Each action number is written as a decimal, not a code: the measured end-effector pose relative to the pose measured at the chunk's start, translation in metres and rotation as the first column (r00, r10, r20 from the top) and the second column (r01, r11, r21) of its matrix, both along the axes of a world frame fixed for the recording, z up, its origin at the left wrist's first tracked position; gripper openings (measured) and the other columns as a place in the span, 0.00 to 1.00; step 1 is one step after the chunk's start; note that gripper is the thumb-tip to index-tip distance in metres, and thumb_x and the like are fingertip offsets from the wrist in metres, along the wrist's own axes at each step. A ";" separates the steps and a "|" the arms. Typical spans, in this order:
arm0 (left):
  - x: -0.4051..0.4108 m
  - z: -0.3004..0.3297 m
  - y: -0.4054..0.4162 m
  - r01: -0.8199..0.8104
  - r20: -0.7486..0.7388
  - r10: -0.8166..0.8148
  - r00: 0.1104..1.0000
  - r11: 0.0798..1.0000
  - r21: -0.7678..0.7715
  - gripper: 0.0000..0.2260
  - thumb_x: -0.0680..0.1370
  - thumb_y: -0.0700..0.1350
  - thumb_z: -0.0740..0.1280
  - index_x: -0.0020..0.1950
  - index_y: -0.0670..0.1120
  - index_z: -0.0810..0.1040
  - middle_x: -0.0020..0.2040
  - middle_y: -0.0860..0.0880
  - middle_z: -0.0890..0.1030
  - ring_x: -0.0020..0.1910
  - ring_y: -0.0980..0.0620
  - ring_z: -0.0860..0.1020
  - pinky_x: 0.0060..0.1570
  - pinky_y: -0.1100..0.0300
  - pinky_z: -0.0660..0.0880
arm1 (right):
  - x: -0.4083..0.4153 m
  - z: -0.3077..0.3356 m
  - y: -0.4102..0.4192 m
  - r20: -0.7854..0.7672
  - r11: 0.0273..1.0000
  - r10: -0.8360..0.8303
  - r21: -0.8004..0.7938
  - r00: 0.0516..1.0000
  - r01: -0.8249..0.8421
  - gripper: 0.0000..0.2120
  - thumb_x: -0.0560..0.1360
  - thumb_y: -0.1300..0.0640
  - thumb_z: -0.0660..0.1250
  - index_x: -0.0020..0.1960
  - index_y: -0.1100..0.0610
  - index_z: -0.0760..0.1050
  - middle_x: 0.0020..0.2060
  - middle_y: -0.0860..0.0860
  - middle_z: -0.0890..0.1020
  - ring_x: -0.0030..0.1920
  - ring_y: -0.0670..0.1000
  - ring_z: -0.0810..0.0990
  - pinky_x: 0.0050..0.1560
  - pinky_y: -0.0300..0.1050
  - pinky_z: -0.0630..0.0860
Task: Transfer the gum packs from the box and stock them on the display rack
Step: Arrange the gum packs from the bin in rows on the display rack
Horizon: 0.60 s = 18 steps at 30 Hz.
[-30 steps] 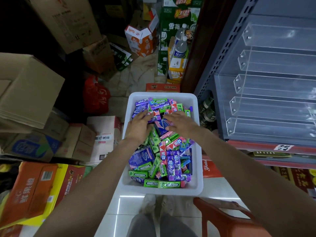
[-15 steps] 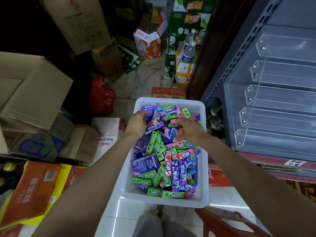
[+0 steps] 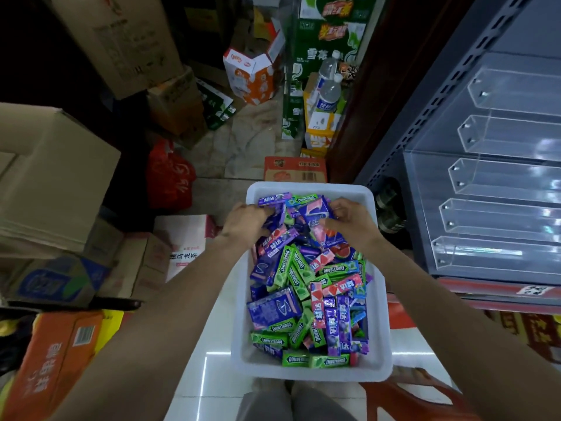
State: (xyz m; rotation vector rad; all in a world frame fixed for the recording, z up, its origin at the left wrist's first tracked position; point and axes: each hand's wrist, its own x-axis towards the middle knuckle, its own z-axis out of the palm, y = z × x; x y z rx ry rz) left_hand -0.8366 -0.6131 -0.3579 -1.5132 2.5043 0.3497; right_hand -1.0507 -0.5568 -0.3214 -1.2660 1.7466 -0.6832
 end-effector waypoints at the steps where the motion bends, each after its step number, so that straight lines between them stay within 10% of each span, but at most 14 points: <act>1: 0.002 0.000 0.002 0.009 -0.030 -0.009 0.999 1.000 -0.008 0.19 0.78 0.51 0.65 0.68 0.50 0.69 0.58 0.46 0.80 0.57 0.46 0.77 0.57 0.55 0.67 | 0.002 0.001 0.000 0.002 1.000 -0.011 0.012 1.000 0.011 0.10 0.71 0.61 0.73 0.47 0.65 0.75 0.43 0.67 0.80 0.39 0.55 0.76 0.45 0.57 0.75; 7: 0.010 0.027 0.019 -0.254 -0.515 0.246 0.821 0.966 0.057 0.13 0.81 0.47 0.60 0.61 0.43 0.75 0.46 0.38 0.82 0.43 0.37 0.78 0.42 0.49 0.74 | 0.009 0.007 0.004 0.044 0.993 -0.107 0.059 0.993 0.105 0.12 0.69 0.59 0.74 0.41 0.56 0.70 0.44 0.64 0.79 0.45 0.63 0.80 0.47 0.62 0.77; 18: -0.021 0.093 0.049 -0.334 -0.773 0.585 0.246 0.800 0.499 0.10 0.83 0.40 0.54 0.62 0.47 0.70 0.45 0.52 0.78 0.39 0.57 0.80 0.36 0.58 0.81 | -0.004 0.061 0.024 0.290 0.984 -0.168 0.000 0.942 0.176 0.06 0.74 0.65 0.68 0.46 0.58 0.72 0.39 0.51 0.79 0.39 0.49 0.79 0.38 0.47 0.78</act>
